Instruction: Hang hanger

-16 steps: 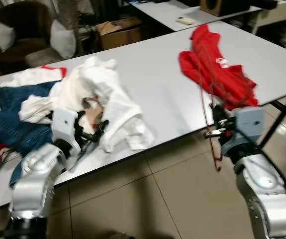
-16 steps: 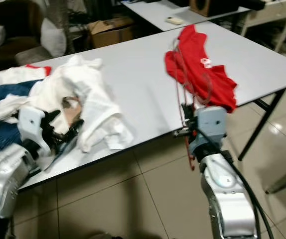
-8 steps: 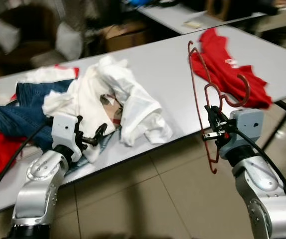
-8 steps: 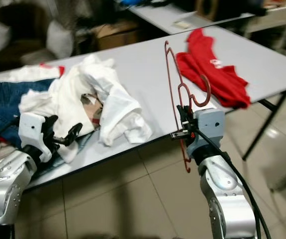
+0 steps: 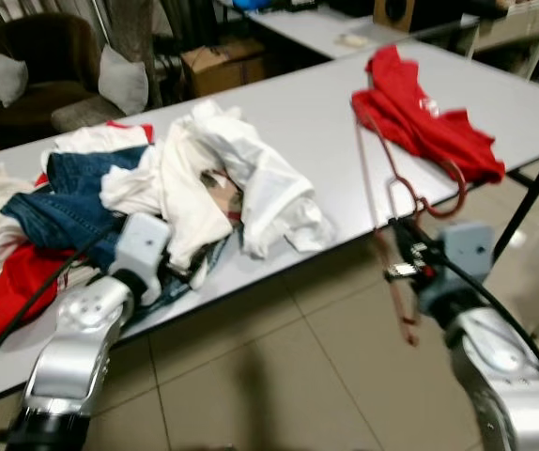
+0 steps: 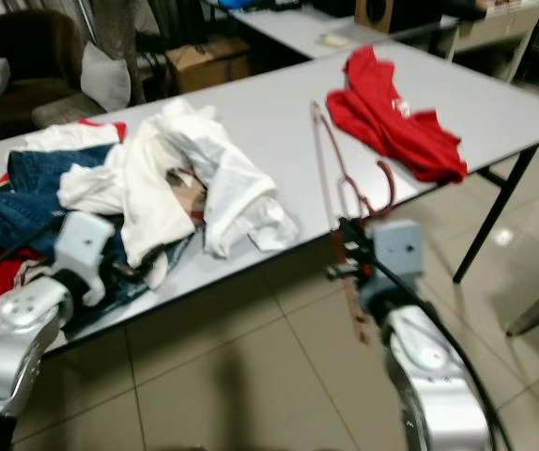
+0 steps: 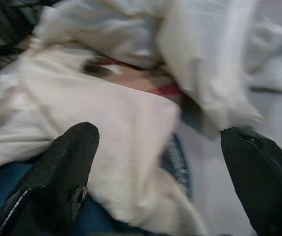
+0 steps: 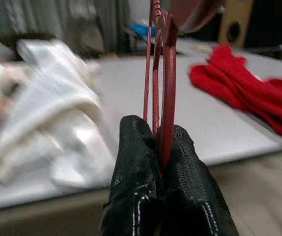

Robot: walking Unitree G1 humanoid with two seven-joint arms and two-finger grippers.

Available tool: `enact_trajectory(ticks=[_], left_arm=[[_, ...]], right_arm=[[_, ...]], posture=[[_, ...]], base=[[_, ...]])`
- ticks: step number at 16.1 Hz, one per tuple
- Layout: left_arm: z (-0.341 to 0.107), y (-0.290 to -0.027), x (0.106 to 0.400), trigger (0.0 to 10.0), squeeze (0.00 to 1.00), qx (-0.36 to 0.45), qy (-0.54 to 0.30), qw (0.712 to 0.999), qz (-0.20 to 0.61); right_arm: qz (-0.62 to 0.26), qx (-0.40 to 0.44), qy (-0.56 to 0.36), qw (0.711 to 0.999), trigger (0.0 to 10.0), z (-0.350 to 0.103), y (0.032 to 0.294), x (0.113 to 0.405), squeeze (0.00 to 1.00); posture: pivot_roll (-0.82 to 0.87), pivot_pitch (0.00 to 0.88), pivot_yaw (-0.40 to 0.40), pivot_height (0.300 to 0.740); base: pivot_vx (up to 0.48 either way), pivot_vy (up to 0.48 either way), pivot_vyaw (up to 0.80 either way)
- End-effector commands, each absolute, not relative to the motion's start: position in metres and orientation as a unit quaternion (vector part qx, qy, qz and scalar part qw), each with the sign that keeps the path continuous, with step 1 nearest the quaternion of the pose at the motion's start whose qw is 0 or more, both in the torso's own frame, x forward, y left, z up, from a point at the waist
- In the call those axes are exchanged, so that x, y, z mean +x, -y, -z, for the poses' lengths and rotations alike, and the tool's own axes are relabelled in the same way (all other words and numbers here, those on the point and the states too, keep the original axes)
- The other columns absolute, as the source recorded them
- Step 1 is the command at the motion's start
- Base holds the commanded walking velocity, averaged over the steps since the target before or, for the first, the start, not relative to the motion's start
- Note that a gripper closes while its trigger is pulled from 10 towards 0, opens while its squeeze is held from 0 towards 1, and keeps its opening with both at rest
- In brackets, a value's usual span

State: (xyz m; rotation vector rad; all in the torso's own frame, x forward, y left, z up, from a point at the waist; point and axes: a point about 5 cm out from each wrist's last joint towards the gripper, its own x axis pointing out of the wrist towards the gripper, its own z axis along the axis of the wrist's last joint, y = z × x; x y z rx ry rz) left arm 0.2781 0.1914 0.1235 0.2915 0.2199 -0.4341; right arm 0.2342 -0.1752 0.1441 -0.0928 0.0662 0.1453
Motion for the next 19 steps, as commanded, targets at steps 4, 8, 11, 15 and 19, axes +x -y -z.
enact_trajectory(ticks=[4, 8, 11, 15, 19], left_arm=[[-0.107, -0.206, 0.285, 10.0, 0.36, 0.202, -0.181, 0.944, 0.186], [-0.100, -0.212, 0.286, 0.0, 0.00, 0.147, -0.198, 0.956, 0.157], [-0.097, -0.212, 0.284, 0.0, 0.00, 0.107, -0.199, 0.964, 0.143], [-0.096, -0.212, 0.281, 0.0, 0.00, 0.080, -0.203, 0.966, 0.140], [-0.090, -0.208, 0.286, 0.0, 0.00, 0.070, -0.209, 0.966, 0.137]], right_arm=[[-0.033, -0.049, -0.051, 0.997, 10.0, -0.138, 0.190, 0.230, 0.00], [-0.051, -0.059, -0.060, 0.995, 10.0, -0.135, 0.188, 0.224, 0.00], [-0.057, -0.065, -0.058, 0.995, 10.0, -0.137, 0.190, 0.226, 0.00], [-0.063, -0.075, -0.056, 0.994, 10.0, -0.139, 0.190, 0.226, 0.00], [-0.067, -0.077, -0.053, 0.993, 10.0, -0.140, 0.188, 0.227, 0.00]], posture=[[-0.13, 0.000, 0.130, 0.740], [-0.14, 0.000, 0.108, 0.740], [-0.14, 0.000, 0.095, 0.740], [-0.14, 0.000, 0.087, 0.740], [-0.15, 0.000, 0.093, 0.740]], base=[[0.000, 0.000, 0.00], [0.000, 0.000, 0.00], [0.000, 0.000, 0.00], [0.000, 0.000, 0.00], [0.000, 0.000, 0.00]])
